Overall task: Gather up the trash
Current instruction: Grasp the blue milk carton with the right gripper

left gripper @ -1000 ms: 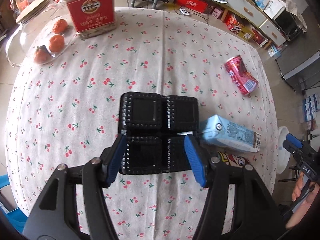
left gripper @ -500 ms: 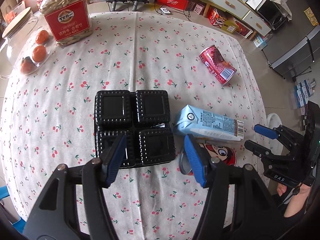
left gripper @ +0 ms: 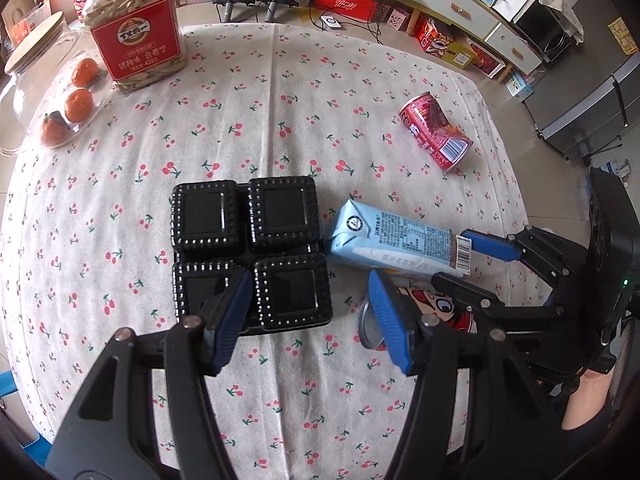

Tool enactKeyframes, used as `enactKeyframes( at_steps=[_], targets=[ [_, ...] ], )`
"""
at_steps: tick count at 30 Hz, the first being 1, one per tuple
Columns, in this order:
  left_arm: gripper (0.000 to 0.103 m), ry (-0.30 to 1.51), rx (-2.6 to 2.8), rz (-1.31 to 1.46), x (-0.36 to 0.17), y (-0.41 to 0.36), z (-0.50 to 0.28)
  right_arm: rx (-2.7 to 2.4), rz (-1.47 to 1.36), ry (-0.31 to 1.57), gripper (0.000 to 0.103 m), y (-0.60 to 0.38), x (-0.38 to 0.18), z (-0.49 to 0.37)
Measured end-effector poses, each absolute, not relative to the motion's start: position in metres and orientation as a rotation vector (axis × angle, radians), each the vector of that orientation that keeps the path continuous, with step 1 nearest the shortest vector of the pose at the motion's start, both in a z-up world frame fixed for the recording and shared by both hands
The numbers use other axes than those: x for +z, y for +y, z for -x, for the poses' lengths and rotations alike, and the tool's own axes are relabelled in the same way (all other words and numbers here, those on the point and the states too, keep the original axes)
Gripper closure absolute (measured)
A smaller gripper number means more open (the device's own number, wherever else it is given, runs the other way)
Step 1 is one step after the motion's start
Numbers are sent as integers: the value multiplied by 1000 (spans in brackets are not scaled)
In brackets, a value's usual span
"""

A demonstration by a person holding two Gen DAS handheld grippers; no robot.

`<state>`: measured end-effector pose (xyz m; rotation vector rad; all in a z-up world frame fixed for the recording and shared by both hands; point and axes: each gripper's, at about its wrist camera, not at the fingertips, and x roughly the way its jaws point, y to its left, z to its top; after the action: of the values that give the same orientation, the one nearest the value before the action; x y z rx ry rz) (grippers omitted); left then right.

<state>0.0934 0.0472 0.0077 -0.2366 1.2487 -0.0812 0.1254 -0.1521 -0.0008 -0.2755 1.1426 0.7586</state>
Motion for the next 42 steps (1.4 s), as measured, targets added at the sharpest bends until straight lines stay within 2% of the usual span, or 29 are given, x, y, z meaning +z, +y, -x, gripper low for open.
enactKeyframes(
  at_steps=[5,9,12,19,20,22,23,30,42],
  targets=[
    [41,1240,-90,246,11,47,-93,776,334,1119,50,-136,-1,-124],
    [41,1233,-86,257,14,50,-93,789,397,1106,40,-121,-6,-124],
    [41,1230,-75,273,15,55,-92,815,432,1094,38,-111,-10,-125],
    [41,1227,-68,278,15,62,-89,826,438,1097,38,-99,-21,-132],
    [41,1228,-67,283,15,63,-89,828,438,1099,40,-98,-22,-132],
    [41,1225,-73,294,15,65,-89,856,406,1104,57,-97,-21,-132],
    [41,1224,-75,295,15,65,-89,848,396,1120,60,-96,-22,-134],
    [41,1192,-129,308,26,58,-84,784,331,1138,61,-118,-8,-137],
    [41,1190,-392,145,32,-4,-78,599,-22,1111,61,-223,45,-152]
  ],
)
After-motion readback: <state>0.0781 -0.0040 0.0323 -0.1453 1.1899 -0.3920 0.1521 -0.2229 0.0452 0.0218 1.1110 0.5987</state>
